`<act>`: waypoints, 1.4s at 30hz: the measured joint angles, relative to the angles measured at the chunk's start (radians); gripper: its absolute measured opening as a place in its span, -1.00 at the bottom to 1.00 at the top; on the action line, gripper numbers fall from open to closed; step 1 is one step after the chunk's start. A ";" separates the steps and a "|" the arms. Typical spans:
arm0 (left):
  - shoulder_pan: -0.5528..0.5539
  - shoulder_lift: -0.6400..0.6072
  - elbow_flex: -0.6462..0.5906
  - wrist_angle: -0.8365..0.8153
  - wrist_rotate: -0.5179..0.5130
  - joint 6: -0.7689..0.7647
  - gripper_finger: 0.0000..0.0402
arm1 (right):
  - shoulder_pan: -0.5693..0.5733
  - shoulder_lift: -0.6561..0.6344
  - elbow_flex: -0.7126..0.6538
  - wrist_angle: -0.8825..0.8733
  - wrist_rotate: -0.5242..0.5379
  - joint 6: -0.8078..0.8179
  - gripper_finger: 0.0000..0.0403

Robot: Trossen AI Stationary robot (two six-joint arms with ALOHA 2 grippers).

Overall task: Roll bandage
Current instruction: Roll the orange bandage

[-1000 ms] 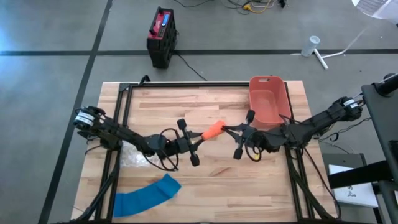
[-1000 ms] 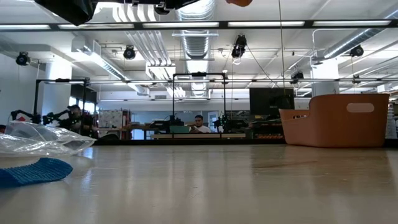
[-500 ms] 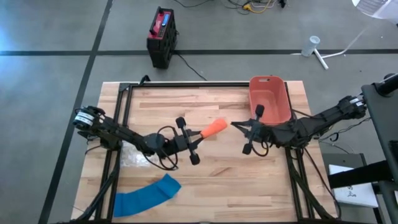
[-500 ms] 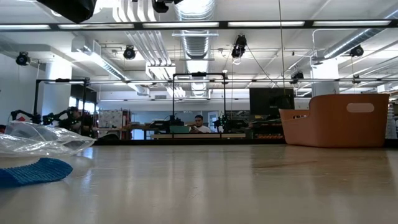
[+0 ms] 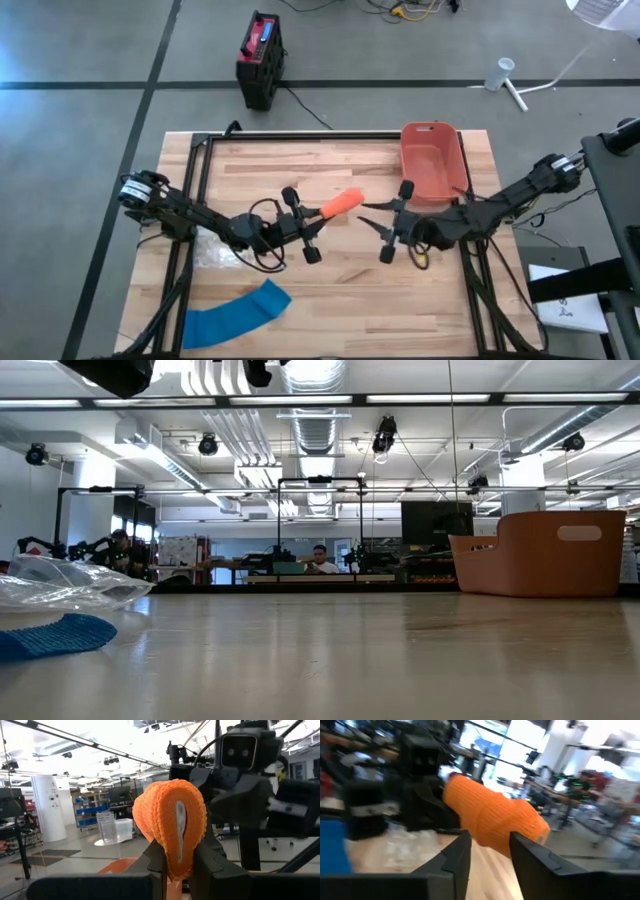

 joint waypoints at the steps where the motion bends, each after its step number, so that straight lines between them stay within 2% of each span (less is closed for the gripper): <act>1: 0.000 0.000 0.000 0.000 -0.002 -0.001 -0.84 | 0.000 0.015 0.002 0.006 0.025 -0.011 -0.34; 6: 0.001 0.000 0.000 -0.002 0.025 -0.010 -0.84 | 0.000 0.065 0.019 0.027 0.132 -0.025 -0.29; 12: 0.002 0.018 -0.002 0.000 0.042 -0.036 -0.84 | 0.000 0.094 0.036 0.028 0.216 -0.039 -0.35; 17: 0.001 0.047 -0.001 0.015 0.122 -0.054 -0.84 | 0.000 0.097 0.046 0.027 0.222 -0.041 -0.35; 22: 0.001 0.083 0.036 0.002 0.148 -0.066 -0.84 | -0.004 0.112 0.047 0.029 0.232 -0.078 -0.33; 26: -0.001 0.122 0.088 -0.030 0.146 -0.071 -0.85 | -0.005 0.132 0.048 0.031 0.262 -0.127 -0.49; 30: -0.003 0.135 0.102 -0.041 0.145 -0.092 -0.86 | -0.002 0.134 0.049 0.008 0.274 -0.161 -0.85; 32: -0.006 0.130 0.094 -0.033 0.139 -0.100 -0.86 | 0.001 0.124 0.049 -0.007 0.269 -0.162 -0.96; 38: -0.020 0.109 0.076 -0.019 0.149 -0.101 -0.86 | 0.016 0.053 0.047 -0.112 0.294 -0.128 -0.99; 42: -0.038 0.105 0.078 -0.004 0.211 -0.096 -0.86 | 0.017 0.011 0.045 -0.205 0.333 -0.080 -1.00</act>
